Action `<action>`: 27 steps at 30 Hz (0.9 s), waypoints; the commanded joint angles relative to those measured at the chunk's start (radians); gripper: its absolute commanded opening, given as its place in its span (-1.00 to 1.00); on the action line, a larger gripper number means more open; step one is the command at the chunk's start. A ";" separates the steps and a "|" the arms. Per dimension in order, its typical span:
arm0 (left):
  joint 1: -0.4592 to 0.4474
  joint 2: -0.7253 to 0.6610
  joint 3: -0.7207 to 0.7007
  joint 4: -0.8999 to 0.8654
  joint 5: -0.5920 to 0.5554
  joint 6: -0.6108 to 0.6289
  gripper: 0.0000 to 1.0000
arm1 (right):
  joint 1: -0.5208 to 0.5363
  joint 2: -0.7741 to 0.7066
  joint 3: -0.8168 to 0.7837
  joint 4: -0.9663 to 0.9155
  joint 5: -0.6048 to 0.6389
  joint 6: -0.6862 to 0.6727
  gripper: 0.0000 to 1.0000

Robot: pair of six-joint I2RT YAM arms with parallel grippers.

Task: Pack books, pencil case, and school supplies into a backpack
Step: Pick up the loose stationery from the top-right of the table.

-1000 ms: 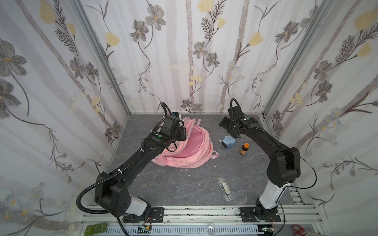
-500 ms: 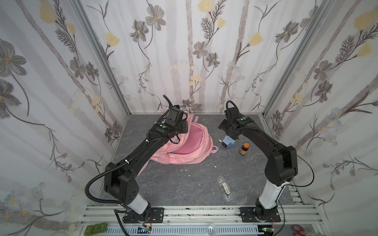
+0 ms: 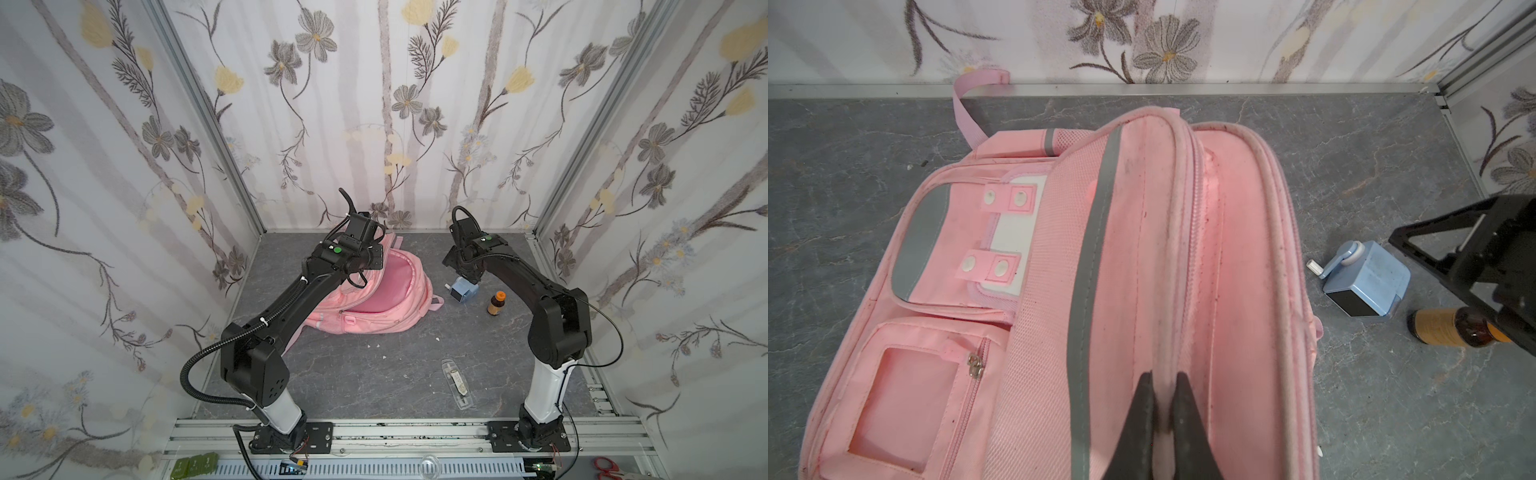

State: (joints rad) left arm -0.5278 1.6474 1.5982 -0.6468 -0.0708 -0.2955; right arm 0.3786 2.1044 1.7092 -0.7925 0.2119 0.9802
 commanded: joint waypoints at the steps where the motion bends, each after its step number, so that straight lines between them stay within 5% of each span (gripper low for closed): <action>1: -0.007 -0.011 -0.008 0.047 0.011 -0.023 -1.00 | -0.001 0.022 0.022 -0.007 0.036 0.049 0.57; 12: -0.022 0.051 0.005 0.094 -0.068 0.004 -1.00 | -0.045 0.101 0.032 -0.025 0.043 0.005 0.87; 27: -0.026 0.067 -0.004 0.122 -0.053 0.010 -1.00 | -0.073 0.179 0.012 0.027 -0.027 0.060 0.82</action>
State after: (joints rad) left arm -0.5552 1.7153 1.5932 -0.5755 -0.0937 -0.2848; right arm 0.3016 2.2787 1.7290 -0.8055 0.1905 1.0077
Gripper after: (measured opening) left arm 0.069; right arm 0.916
